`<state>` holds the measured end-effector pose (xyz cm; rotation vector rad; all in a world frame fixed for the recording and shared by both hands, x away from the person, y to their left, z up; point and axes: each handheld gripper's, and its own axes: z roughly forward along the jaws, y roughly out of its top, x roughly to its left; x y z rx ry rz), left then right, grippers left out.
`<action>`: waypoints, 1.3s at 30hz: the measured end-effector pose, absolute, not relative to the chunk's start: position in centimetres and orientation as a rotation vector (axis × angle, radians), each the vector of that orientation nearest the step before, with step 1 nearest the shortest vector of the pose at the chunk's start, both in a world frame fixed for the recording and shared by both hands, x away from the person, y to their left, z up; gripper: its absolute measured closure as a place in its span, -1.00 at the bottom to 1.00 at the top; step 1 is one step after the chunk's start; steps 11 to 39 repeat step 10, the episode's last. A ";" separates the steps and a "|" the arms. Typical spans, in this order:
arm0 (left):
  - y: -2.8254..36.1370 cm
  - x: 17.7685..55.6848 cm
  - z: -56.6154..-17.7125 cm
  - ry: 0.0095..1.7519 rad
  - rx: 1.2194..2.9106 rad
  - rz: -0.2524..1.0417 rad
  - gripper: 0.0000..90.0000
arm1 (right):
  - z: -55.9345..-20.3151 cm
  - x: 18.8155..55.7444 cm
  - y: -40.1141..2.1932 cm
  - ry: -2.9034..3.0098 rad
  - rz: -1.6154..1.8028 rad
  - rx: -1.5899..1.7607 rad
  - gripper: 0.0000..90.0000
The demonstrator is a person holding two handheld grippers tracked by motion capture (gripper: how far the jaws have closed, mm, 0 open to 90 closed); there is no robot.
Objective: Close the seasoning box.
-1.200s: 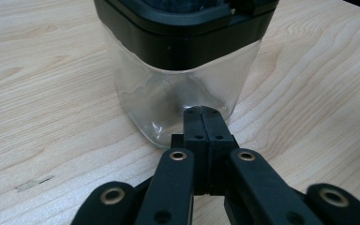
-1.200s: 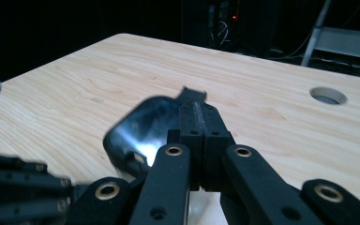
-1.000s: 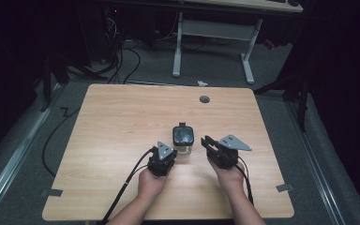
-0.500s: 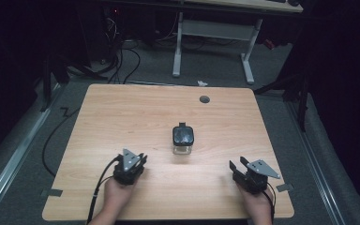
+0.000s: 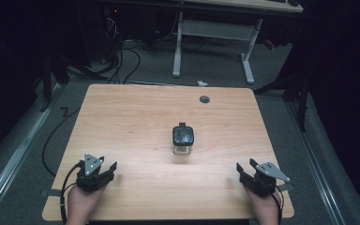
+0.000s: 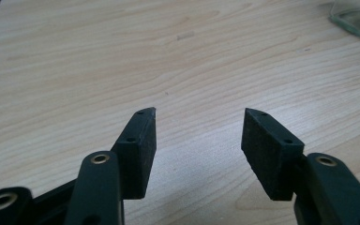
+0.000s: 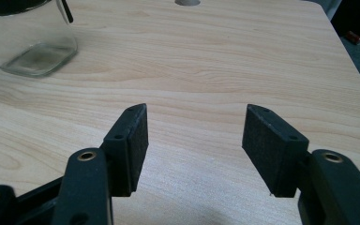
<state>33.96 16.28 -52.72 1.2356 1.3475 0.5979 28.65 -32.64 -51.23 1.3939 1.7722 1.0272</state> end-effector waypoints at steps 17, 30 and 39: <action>15.9 33.9 -52.9 1.338 1.256 0.614 0.01 | -51.3 28.7 -32.8 1.781 1.039 1.400 -0.11; 15.9 33.9 -52.9 1.338 1.256 0.614 0.01 | -51.3 28.7 -32.8 1.781 1.039 1.400 -0.11; 15.9 33.9 -52.9 1.338 1.256 0.614 0.01 | -51.3 28.7 -32.8 1.781 1.039 1.400 -0.11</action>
